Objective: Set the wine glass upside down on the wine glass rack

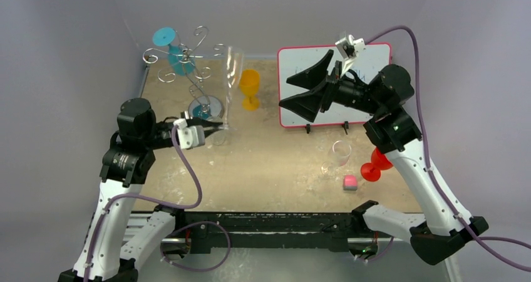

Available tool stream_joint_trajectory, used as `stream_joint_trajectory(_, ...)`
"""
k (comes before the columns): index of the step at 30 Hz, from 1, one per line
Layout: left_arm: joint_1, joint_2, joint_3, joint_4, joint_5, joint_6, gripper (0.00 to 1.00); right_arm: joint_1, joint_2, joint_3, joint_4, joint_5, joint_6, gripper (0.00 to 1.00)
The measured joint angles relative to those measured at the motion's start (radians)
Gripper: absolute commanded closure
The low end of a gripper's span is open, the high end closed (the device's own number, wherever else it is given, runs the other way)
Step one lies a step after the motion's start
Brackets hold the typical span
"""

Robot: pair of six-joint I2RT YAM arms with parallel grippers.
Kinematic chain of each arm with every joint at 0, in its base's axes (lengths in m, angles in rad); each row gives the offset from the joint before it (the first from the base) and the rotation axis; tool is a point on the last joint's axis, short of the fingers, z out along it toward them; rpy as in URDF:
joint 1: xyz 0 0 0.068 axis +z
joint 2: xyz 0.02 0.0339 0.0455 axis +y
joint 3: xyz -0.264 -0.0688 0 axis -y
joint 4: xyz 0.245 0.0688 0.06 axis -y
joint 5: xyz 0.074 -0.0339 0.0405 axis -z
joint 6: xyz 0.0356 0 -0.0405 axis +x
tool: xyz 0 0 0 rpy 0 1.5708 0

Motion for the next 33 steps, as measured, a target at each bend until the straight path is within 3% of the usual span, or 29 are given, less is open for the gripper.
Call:
stream_joint_trajectory(6,0.0,-0.01,-0.004,0.381,-0.188,-0.321,1.0,0.0,-0.023,0.0,-0.034,0.022,-0.036,0.0)
stream_joint_trajectory(14,0.0,0.089,0.066,0.658,-0.403,-0.619,1.0,0.0,-0.049,-0.005,-0.05,0.044,-0.068,0.0)
stream_joint_trajectory(21,0.0,0.304,0.309,0.668,-0.567,-0.868,1.0,0.0,-0.05,-0.017,-0.069,0.047,-0.087,0.0)
stream_joint_trajectory(33,0.004,0.569,0.679,0.487,-0.751,-1.136,1.0,0.0,-0.05,-0.024,-0.079,0.048,-0.1,0.0)
